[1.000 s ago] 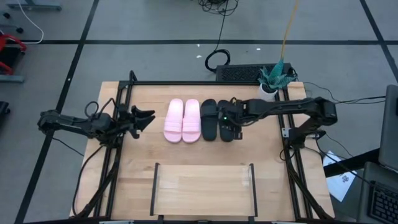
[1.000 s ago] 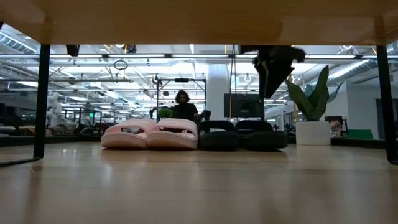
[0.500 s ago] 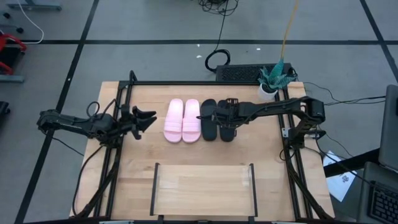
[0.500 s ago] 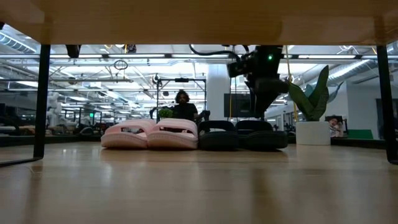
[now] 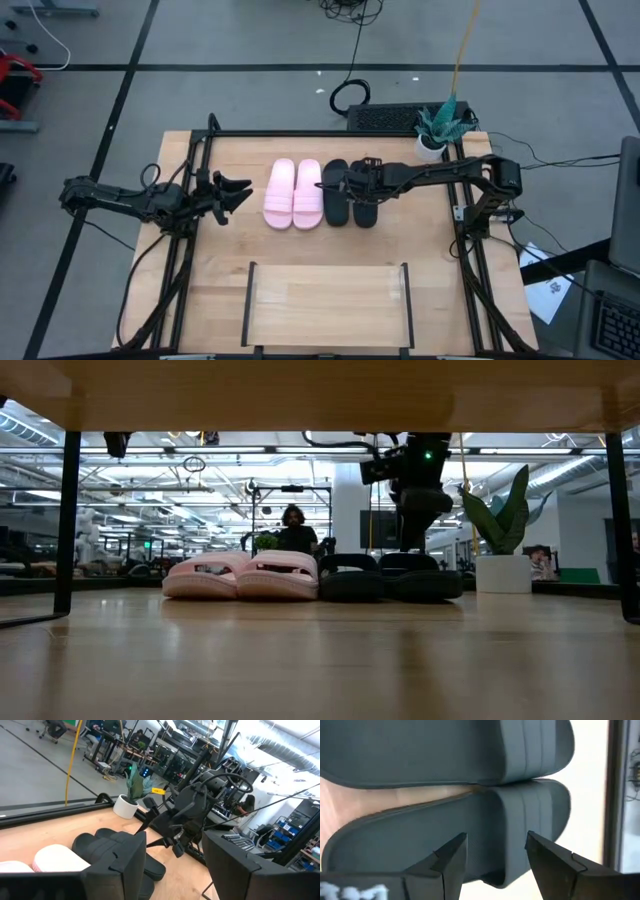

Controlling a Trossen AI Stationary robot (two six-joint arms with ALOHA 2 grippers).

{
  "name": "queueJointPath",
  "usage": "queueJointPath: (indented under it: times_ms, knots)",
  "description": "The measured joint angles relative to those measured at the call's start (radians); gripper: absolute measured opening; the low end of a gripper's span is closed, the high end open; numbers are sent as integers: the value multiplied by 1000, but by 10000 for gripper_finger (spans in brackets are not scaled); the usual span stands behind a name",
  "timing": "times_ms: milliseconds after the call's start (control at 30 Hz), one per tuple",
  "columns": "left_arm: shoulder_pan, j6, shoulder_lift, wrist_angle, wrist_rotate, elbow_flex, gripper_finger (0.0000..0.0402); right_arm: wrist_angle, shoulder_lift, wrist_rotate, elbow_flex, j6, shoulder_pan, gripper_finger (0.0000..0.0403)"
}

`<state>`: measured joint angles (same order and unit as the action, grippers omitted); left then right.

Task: Pick and place slides into the shelf
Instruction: Put the right black slipper on the shelf

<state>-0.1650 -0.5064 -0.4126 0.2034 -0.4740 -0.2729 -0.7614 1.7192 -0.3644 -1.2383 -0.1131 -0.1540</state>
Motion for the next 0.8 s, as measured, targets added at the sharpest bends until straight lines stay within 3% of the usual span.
queueJointPath:
  times_ms: [267, 433, 800]
  knots:
    - [0, 7, 0, -1, 0, 0, 195, 52, 0, -10, 62, -3, -19, 192]
    - [0, 6, 0, -1, 0, 0, 195, 120, 0, -110, 113, -26, -20, 192]
    - [0, 4, 0, -1, 0, 0, 195, 242, 0, -175, 198, -58, -21, 191]
